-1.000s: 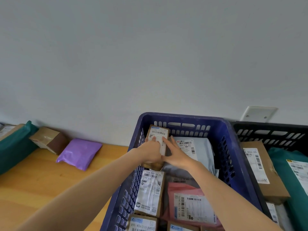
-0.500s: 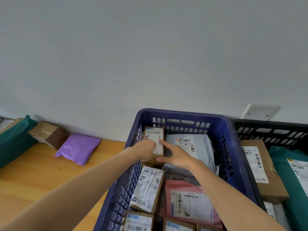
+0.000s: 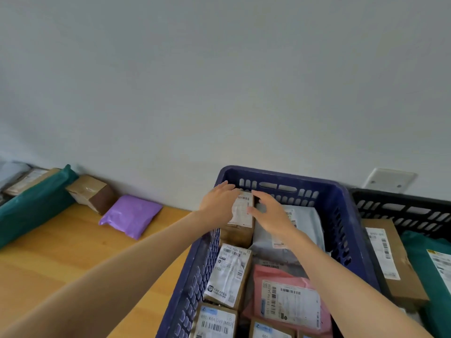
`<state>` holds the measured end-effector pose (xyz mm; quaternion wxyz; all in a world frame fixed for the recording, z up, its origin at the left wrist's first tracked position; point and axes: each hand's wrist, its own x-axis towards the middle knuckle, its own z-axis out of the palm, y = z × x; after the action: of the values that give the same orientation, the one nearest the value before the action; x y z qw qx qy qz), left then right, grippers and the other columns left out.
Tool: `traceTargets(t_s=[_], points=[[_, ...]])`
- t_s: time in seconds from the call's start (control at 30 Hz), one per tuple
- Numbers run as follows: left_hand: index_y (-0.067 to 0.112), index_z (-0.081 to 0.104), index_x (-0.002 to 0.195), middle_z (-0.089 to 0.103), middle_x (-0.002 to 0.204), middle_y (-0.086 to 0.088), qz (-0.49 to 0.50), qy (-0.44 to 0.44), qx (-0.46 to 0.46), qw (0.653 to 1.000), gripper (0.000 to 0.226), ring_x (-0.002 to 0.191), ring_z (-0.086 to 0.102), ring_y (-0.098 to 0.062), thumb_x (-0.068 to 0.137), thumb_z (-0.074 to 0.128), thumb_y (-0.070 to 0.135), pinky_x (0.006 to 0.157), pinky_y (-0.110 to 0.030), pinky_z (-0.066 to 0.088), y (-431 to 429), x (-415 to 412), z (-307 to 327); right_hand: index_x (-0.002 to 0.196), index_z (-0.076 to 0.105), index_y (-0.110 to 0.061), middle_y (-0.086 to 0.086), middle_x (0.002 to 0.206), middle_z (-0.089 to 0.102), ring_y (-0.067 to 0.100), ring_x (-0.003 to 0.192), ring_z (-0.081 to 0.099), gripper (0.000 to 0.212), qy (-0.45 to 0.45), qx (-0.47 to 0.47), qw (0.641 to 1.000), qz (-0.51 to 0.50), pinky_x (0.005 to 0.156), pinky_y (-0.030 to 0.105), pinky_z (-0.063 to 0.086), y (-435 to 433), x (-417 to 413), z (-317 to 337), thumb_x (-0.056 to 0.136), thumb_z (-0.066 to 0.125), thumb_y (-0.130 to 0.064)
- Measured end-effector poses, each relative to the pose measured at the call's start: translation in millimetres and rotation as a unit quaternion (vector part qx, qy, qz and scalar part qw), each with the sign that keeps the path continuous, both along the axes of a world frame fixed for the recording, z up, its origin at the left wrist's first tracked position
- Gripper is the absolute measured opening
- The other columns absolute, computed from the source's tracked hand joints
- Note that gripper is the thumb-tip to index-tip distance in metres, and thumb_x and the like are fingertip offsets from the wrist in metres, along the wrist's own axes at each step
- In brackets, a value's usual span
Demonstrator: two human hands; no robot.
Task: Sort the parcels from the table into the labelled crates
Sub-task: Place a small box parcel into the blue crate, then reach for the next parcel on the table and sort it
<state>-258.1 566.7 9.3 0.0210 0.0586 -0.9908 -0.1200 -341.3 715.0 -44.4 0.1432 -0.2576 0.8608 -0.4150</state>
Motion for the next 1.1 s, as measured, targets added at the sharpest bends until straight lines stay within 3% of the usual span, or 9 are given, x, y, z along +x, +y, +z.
traceTargets(t_s=[0.1,0.23,0.4,0.57,0.8,0.97,1.1], points=[[0.018,0.042,0.143,0.042,0.147,-0.002,0.026,0.056,0.032,0.998,0.053,0.139,0.03,-0.02,0.092,0.047,0.005,0.109,-0.033,0.03,-18.2,16.8,20.3,0.145,0.038,-0.027,-0.006,0.15,0.038,0.015,0.138,0.035,0.053,0.025,-0.01,1.0,-0.012,0.114,0.04,0.031,-15.6,9.0,18.6,0.095,0.057,-0.03],[0.021,0.04,0.144,0.04,0.149,0.001,0.047,0.066,0.039,0.996,0.054,0.139,0.031,-0.019,0.093,0.048,0.004,0.108,-0.034,0.032,-54.6,49.6,34.4,0.144,0.039,-0.026,-0.005,0.148,0.041,0.014,0.133,0.042,0.053,0.042,-0.038,0.998,-0.011,0.103,0.027,0.034,-49.4,31.9,39.9,0.095,0.058,-0.029],[0.023,0.039,0.144,0.038,0.15,0.003,0.057,0.077,0.036,0.995,0.055,0.138,0.033,-0.018,0.093,0.046,0.004,0.107,-0.033,0.035,-110.4,98.5,43.4,0.143,0.04,-0.025,-0.005,0.148,0.04,0.014,0.129,0.045,0.05,0.079,-0.039,0.996,-0.001,0.103,0.031,0.039,-106.5,77.7,52.8,0.096,0.056,-0.031],[0.024,0.037,0.144,0.037,0.151,0.003,0.059,0.068,0.041,0.995,0.056,0.137,0.034,-0.019,0.093,0.044,0.002,0.108,-0.033,0.036,-173.7,153.0,43.5,0.142,0.041,-0.023,-0.004,0.148,0.04,0.015,0.126,0.047,0.048,0.085,-0.025,0.996,0.001,0.098,0.025,0.038,-162.4,128.8,53.3,0.097,0.055,-0.029],[0.025,0.039,0.144,0.038,0.149,0.003,0.093,0.039,0.066,0.993,0.07,0.134,0.038,-0.02,0.083,0.038,-0.009,0.099,-0.034,0.045,-258.2,236.2,23.6,0.143,0.041,-0.018,0.001,0.146,0.043,0.018,0.127,0.047,0.05,0.085,-0.004,0.996,-0.004,0.101,0.031,0.042,-230.0,198.7,42.3,0.096,0.057,-0.026],[0.021,0.04,0.144,0.04,0.149,-0.001,0.096,0.017,0.078,0.992,0.065,0.133,0.041,-0.021,0.085,0.047,-0.007,0.103,-0.034,0.042,-303.4,282.3,-3.6,0.142,0.043,-0.014,0.005,0.145,0.044,0.019,0.13,0.045,0.05,0.072,0.019,0.997,-0.011,0.106,0.033,0.038,-261.7,244.6,23.5,0.095,0.057,-0.023],[0.022,0.04,0.144,0.04,0.149,-0.001,0.107,-0.006,0.094,0.99,0.065,0.131,0.043,-0.021,0.086,0.044,-0.008,0.096,-0.034,0.046,-325.0,303.0,-25.5,0.14,0.045,-0.015,0.006,0.141,0.049,0.02,0.126,0.049,0.048,0.069,0.04,0.997,-0.014,0.098,0.029,0.04,-281.9,269.1,6.3,0.094,0.058,-0.024]])
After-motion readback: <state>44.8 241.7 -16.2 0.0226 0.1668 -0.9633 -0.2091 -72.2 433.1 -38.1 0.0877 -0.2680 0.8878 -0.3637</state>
